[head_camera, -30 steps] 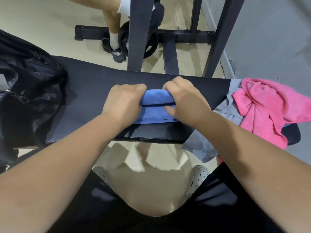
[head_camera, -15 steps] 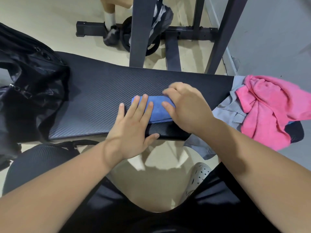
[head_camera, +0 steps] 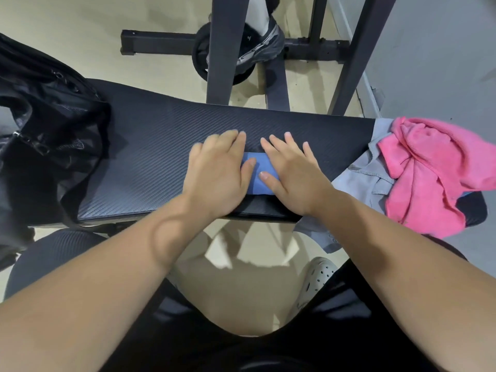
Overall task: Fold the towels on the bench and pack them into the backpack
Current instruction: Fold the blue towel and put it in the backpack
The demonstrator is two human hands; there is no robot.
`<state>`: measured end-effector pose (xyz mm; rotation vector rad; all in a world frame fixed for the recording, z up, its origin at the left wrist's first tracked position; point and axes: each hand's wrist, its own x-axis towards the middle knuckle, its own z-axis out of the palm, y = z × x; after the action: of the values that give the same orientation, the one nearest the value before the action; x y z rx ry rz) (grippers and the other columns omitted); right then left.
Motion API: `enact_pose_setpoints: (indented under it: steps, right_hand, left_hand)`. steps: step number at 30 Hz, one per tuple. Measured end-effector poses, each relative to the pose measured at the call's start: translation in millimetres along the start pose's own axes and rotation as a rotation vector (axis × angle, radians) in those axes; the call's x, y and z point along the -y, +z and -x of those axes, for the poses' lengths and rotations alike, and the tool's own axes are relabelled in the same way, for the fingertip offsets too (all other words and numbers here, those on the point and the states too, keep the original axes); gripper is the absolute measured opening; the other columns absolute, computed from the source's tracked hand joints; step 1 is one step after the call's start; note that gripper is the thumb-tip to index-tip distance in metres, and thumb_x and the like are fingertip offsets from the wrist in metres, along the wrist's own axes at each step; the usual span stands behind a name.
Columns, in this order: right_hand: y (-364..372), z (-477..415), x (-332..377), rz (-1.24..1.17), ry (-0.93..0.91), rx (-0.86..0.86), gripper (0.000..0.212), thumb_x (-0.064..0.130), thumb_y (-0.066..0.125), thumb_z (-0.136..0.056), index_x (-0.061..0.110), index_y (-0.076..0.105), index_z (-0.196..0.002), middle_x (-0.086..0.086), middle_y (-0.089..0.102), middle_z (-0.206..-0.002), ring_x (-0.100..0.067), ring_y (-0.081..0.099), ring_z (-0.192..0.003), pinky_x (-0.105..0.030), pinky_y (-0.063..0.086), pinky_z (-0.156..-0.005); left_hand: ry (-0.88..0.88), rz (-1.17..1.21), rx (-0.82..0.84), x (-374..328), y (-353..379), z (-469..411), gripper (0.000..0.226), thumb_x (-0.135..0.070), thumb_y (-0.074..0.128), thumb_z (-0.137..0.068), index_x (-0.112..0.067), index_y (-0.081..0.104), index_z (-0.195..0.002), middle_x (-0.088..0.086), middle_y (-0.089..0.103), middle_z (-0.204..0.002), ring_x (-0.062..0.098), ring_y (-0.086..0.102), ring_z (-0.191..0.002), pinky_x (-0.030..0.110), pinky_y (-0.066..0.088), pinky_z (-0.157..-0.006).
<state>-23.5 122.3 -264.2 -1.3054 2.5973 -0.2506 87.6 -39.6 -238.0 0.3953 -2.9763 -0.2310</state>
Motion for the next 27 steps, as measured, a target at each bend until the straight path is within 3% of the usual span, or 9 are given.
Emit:
enact_pose_setpoints:
  steps: [2, 4, 9, 12, 17, 20, 22, 25, 27]
  right_hand:
    - [2.8, 4.7, -0.7, -0.004, 0.011, 0.007, 0.080, 0.066, 0.012, -0.094, 0.022, 0.009, -0.162, -0.002, 0.012, -0.169, -0.028, -0.001, -0.156, -0.055, 0.003, -0.123]
    - [4.9, 7.2, -0.9, -0.005, 0.023, 0.021, 0.080, 0.066, 0.011, -0.094, 0.023, 0.005, -0.162, -0.003, 0.008, -0.169, -0.028, -0.002, -0.156, -0.055, 0.001, -0.124]
    - [-9.7, -8.4, 7.4, 0.133, 0.042, 0.058, 0.087, 0.070, 0.002, -0.090, 0.021, 0.005, -0.162, -0.007, 0.009, -0.169, -0.028, 0.000, -0.156, -0.061, -0.003, -0.122]
    - [-10.6, -14.0, 12.0, 0.165, -0.069, 0.032, 0.080, 0.061, 0.012, -0.096, 0.013, 0.016, -0.160, -0.009, 0.021, -0.166, -0.027, 0.017, -0.154, -0.054, 0.010, -0.124]
    - [3.7, -5.2, 9.5, 0.003, -0.111, -0.053, 0.077, 0.057, 0.028, -0.095, 0.010, 0.034, -0.155, -0.008, 0.055, -0.141, -0.030, 0.051, -0.128, -0.053, 0.036, -0.113]
    - [-7.5, -5.1, 14.9, 0.097, -0.097, -0.056, 0.081, 0.066, 0.032, -0.092, 0.013, 0.039, -0.153, -0.008, 0.062, -0.124, -0.030, 0.057, -0.114, -0.047, 0.038, -0.110]
    - [-20.9, -8.1, 21.0, 0.136, -0.038, 0.041, 0.076, 0.066, 0.044, -0.093, 0.017, 0.041, -0.151, -0.006, 0.060, -0.126, -0.028, 0.055, -0.117, -0.043, 0.040, -0.104]
    - [-41.9, -21.1, 34.7, 0.137, 0.005, 0.134, 0.048, 0.060, 0.055, -0.091, 0.023, 0.060, -0.122, 0.000, 0.061, -0.116, -0.025, 0.056, -0.109, -0.039, 0.044, -0.089]
    - [-49.8, -35.1, 51.8, 0.107, -0.039, 0.106, 0.033, 0.053, 0.057, -0.090, 0.024, 0.059, -0.105, 0.003, 0.056, -0.103, -0.023, 0.055, -0.098, -0.035, 0.040, -0.077]
  left_hand:
    - [-0.022, -0.001, 0.086, -0.1, 11.0, -5.4, 0.068, -0.050, 0.020, -0.101, -0.011, 0.029, -0.157, 0.004, 0.026, -0.165, 0.028, 0.027, -0.149, 0.055, 0.023, -0.117]
    - [-0.041, -0.012, 0.158, 1.3, 24.4, -1.7, 0.070, -0.050, 0.018, -0.102, -0.012, 0.016, -0.160, 0.003, 0.011, -0.169, 0.026, 0.009, -0.155, 0.061, 0.011, -0.121]
    - [-0.090, -0.008, 0.127, 1.8, 34.8, 3.0, 0.071, -0.048, 0.017, -0.101, -0.010, 0.010, -0.160, 0.007, 0.003, -0.169, 0.030, 0.000, -0.156, 0.063, 0.007, -0.120]
    - [-0.119, 0.029, 0.101, 0.4, 37.5, 4.4, 0.070, -0.046, 0.020, -0.101, -0.009, 0.009, -0.160, 0.007, 0.001, -0.170, 0.029, -0.004, -0.156, 0.062, 0.003, -0.121]
    - [-0.102, 0.081, 0.089, 2.9, 33.8, 3.9, 0.070, -0.047, 0.026, -0.103, -0.010, 0.011, -0.161, 0.006, 0.001, -0.170, 0.027, -0.002, -0.156, 0.062, 0.003, -0.122]
    - [-0.036, -0.009, 0.057, 10.8, 20.1, 16.3, 0.072, -0.049, 0.031, -0.102, -0.009, 0.014, -0.160, 0.008, 0.007, -0.169, 0.030, 0.003, -0.156, 0.062, 0.006, -0.121]
    - [-0.013, -0.102, 0.023, 22.2, 6.3, 29.6, 0.073, -0.047, 0.038, -0.100, -0.008, 0.020, -0.158, 0.011, 0.017, -0.167, 0.034, 0.011, -0.154, 0.063, 0.011, -0.120]
    - [-0.055, -0.171, -0.048, 49.7, -22.4, 45.7, 0.068, -0.042, 0.053, -0.093, -0.007, 0.040, -0.150, 0.015, 0.036, -0.158, 0.039, 0.029, -0.146, 0.064, 0.021, -0.115]
    - [-0.081, -0.251, -0.109, 72.6, -43.3, 53.9, 0.058, -0.039, 0.058, -0.091, -0.007, 0.053, -0.139, 0.016, 0.047, -0.149, 0.041, 0.039, -0.138, 0.061, 0.029, -0.110]
